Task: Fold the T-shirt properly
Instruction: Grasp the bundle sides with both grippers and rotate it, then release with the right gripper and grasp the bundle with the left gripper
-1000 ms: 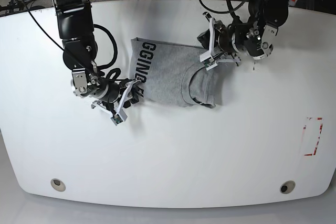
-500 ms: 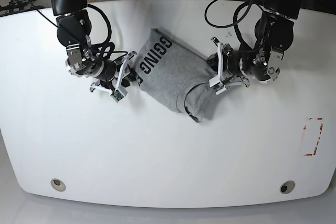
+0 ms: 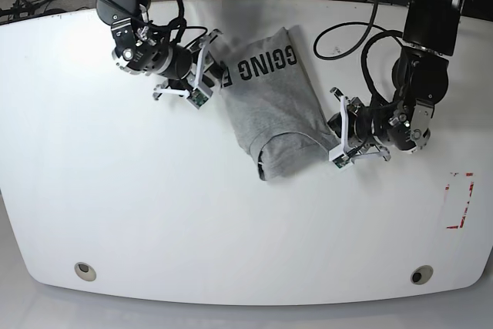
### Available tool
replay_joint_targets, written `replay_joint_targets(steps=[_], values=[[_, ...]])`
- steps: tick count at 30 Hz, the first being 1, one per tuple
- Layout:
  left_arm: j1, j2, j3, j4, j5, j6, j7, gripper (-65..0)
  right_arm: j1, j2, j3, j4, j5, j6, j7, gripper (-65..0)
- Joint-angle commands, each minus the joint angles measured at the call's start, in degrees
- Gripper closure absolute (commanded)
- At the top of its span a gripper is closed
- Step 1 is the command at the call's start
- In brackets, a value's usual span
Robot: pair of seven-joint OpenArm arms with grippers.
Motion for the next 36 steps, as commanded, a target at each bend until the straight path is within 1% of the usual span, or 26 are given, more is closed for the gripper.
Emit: replay_joint_targets(steps=[1, 3, 5, 7, 9, 13, 15, 16, 19, 21, 23, 25, 27, 28, 31, 34, 36], values=[[-1.43, -0.94, -0.29, 3.4, -0.75, -0.07, -0.49, -11.4, 0.52, -1.29, 0.2, 2.96, 0.63, 0.32, -1.11, -16.0], [-1.08, -1.38, -0.38, 6.04, -0.75, -0.07, -0.22, -11.4, 0.17, -2.96, 0.11, 3.93, 0.63, 0.32, -3.22, -16.0], [-0.9, -1.65, -0.38, 8.32, -0.75, -0.07, -0.22, -11.4, -0.01, -4.1, -0.06, 4.28, 0.63, 0.32, -4.01, -16.0], [0.06, -1.65, -0.38, 10.08, -0.75, -0.07, -0.22, -11.4, 0.08, -4.54, -1.73, 4.81, 0.63, 0.32, -4.01, -16.0], [1.03, -1.47, -0.38, 11.67, -0.75, -0.07, -0.22, -11.4, 0.17, -4.28, -4.02, 4.81, 0.63, 0.32, -4.1, -16.0], [2.79, 2.22, -1.17, 14.21, -0.75, 0.02, -0.22, -11.4, 0.79, -4.28, -8.59, 4.9, 0.63, 0.32, -4.36, -16.0], [4.63, 4.86, -3.11, 15.18, -0.67, 0.19, -0.22, -11.5, 0.96, -3.75, -10.7, 4.9, 0.63, 0.32, -4.36, -16.0], [5.16, 5.83, -3.9, 15.27, -0.58, 0.28, -0.22, -11.5, 0.96, -3.31, -10.88, 4.9, 0.63, 0.32, -4.36, -16.0], [7.27, 10.4, -7.06, 15.27, -0.49, 0.46, -0.4, -11.7, 0.96, -3.05, -8.68, 4.9, 0.63, 0.32, -4.36, -15.9], [8.59, 13.21, -8.56, 15.27, -0.4, 2.39, -0.57, -13.3, 0.96, -2.96, -7.19, 4.9, 0.63, 0.32, -4.36, -15.9], [10.26, 15.76, -8.73, 15.8, 1.44, 8.11, -1.28, -18.6, 0.96, -2.61, -6.22, 4.9, 0.63, 0.32, -4.36, -15.9], [11.32, 16.81, -7.94, 17.03, 3.91, 11.45, -3.65, -21.7, 1.05, -2.52, -5.16, 4.9, 0.63, 0.32, -4.36, -15.9], [14.04, 18.05, -4.95, 18.08, 7.77, 14.52, -8.05, -25.8, 1.05, -2.52, -2.88, 4.9, 0.63, 0.58, -4.36, -15.9], [15.36, 18.57, -3.63, 18.08, 9.97, 15.49, -9.36, -27.6, 1.05, -2.52, -1.73, 4.9, 0.63, 0.76, -4.36, -15.9], [18.0, 20.42, -1.26, 18.08, 15.69, 18.13, -12.71, -30.3, 1.05, -2.52, 1.25, 4.9, 0.63, 0.85, -4.36, -15.9], [20.63, 21.74, -0.38, 17.99, 21.14, 21.38, -16.75, -30.4, 2.02, -2.52, 4.16, 4.81, 0.89, 0.85, -4.36, -15.9], [22.92, 21.83, -0.29, 17.99, 23.6, 23.14, -19.39, -30.6, 2.02, -2.52, 5.74, 4.81, 0.81, 0.93, -4.36, -15.9]])
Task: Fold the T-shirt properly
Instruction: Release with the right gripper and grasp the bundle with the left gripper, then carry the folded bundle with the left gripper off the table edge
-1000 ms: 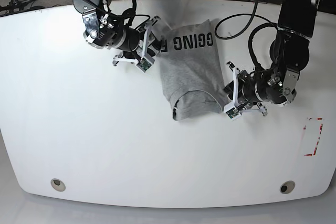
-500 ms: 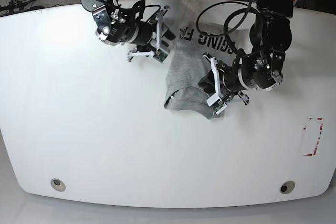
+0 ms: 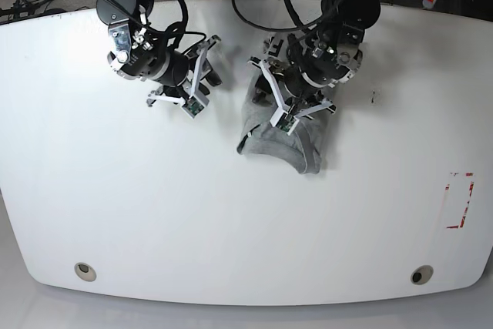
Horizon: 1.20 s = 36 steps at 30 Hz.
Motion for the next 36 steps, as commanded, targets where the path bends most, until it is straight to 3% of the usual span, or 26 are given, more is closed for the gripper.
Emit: replay_joint_targets(steps=[1, 6, 13, 24, 28, 36], values=[[1.46, 0.19, -0.12, 1.06, 2.49, 2.23, -4.29, -30.6, 0.77, 0.13, 2.01, 1.07, 0.87, 0.26, 1.1, -15.9], [4.28, -0.16, -0.47, -2.37, 4.69, 5.04, -11.24, -30.6, 1.12, 0.92, 4.99, 0.9, 1.22, 0.26, 1.1, -15.9], [2.25, -1.66, -4.34, -9.05, 4.6, 5.21, -14.31, -30.6, 1.21, 1.01, 5.17, 1.16, 1.22, 0.26, 1.1, -15.9], [4.8, -1.92, -8.03, 6.42, 4.86, 5.04, -13.96, -30.8, 1.03, 0.92, 5.17, 1.16, 1.22, 0.26, 1.1, -15.9], [6.82, -1.92, -8.73, 7.3, 4.86, 5.39, -14.49, -34.4, 1.12, 0.92, 5.17, 1.16, 1.22, 0.26, 1.1, -15.9], [8.41, -1.83, -11.2, 2.73, 5.04, 13.39, -22.05, -43.1, 1.12, 0.92, 5.17, 1.07, 1.22, 0.26, 1.1, -15.9]])
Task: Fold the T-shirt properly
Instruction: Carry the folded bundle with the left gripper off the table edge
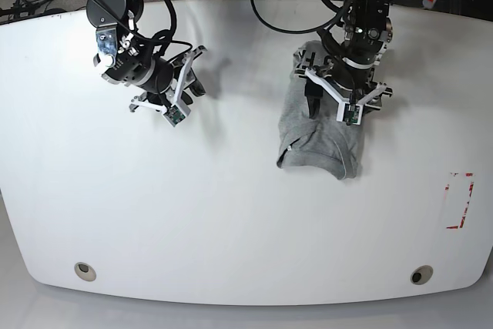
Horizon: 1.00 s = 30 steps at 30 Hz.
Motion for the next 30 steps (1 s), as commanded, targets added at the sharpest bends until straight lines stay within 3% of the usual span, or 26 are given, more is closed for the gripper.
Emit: replay_joint_targets(steps=[1, 13, 22, 24, 30], values=[[-0.53, 0.02, -0.47, -1.63, -0.12, 1.98, -3.72, -43.5, 0.77, 0.31, 0.27, 1.01, 0.83, 0.13, 1.04, -15.9], [-4.14, -1.3, 1.29, -14.11, -0.47, 2.07, -5.04, -44.0, 1.39, 0.22, 0.19, 0.92, 0.83, 0.13, 1.04, -15.9], [-8.27, -10.26, -2.22, -20.97, -0.65, 1.81, -5.04, -44.0, 1.48, 0.31, 0.19, 1.18, 0.83, 0.13, 1.04, -15.9], [-9.24, -12.02, -4.86, -22.64, -0.65, -0.21, -5.04, -44.0, 1.48, 0.31, 0.19, 1.18, 0.83, 0.13, 1.04, -15.9], [-10.47, -18.44, -16.82, -28.44, -0.56, -10.94, -5.04, -44.0, 1.12, 0.31, 0.19, 2.94, 0.48, 0.13, 1.04, -15.9]])
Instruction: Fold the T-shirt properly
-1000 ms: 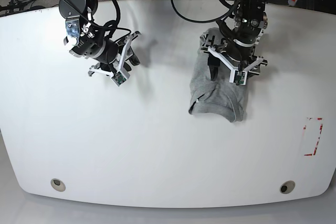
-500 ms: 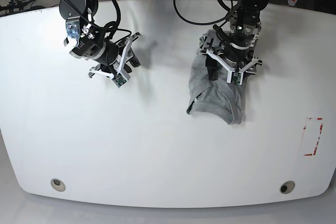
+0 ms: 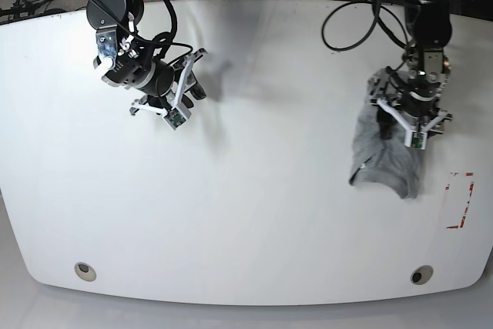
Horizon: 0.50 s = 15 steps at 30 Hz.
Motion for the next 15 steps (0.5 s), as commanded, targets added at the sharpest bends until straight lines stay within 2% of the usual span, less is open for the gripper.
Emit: replay_joint_targets(steps=[1, 8, 15], values=[[0.61, -3.78, -4.63, -2.35, 2.28, -2.4, 3.34, -44.0, 0.45, 0.44, 0.21, 2.79, 0.59, 0.13, 1.12, -15.9], [1.32, -13.28, -15.36, -10.97, 2.28, -11.63, 3.34, -43.5, 0.36, 0.44, 0.21, 3.58, 0.5, 0.13, 1.12, -15.9], [4.75, -17.32, -26.61, -14.83, 2.19, -19.46, -0.53, -43.5, 0.36, 0.44, 0.21, 3.58, 0.85, 0.13, 1.12, -15.9]])
